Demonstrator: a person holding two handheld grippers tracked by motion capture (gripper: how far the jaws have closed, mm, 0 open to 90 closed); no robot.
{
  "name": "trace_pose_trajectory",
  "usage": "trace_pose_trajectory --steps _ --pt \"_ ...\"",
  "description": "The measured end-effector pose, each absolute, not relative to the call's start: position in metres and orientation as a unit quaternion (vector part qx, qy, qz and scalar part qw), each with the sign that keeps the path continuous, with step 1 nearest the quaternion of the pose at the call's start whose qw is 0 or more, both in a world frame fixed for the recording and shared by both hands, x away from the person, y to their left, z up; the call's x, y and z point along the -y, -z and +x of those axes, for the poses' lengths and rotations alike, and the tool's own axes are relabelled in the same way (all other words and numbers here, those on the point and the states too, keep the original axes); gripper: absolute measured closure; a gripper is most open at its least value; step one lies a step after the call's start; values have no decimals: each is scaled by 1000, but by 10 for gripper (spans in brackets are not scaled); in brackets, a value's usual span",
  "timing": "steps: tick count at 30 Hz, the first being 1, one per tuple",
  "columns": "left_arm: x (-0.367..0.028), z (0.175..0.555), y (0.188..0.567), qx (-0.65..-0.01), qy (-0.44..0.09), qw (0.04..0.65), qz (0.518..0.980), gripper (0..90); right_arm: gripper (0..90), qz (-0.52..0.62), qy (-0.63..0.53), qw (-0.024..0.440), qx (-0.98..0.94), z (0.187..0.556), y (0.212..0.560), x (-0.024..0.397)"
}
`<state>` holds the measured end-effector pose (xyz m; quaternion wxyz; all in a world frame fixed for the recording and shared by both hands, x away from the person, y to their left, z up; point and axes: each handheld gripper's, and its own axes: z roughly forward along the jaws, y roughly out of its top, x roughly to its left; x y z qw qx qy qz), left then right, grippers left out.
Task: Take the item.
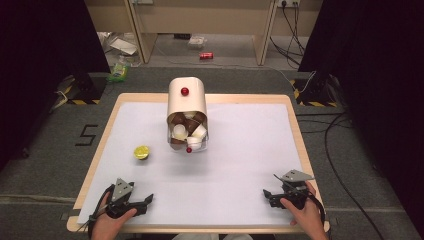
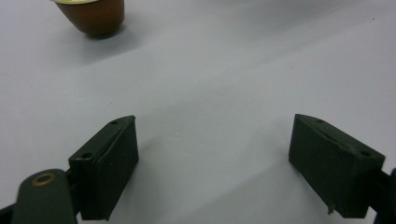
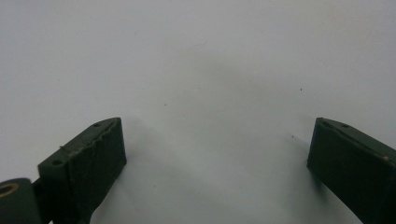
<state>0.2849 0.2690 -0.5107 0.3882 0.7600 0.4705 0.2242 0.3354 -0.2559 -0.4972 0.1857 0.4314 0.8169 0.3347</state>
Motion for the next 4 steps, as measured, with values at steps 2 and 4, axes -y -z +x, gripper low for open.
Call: trace_pose_trajectory --steps 2,4 --pt "-269 283 512 -472 -227 391 757 154 48 431 -335 186 -817 335 497 256" --pt "-271 281 513 -472 -230 394 755 153 48 431 -335 186 -817 335 497 256"
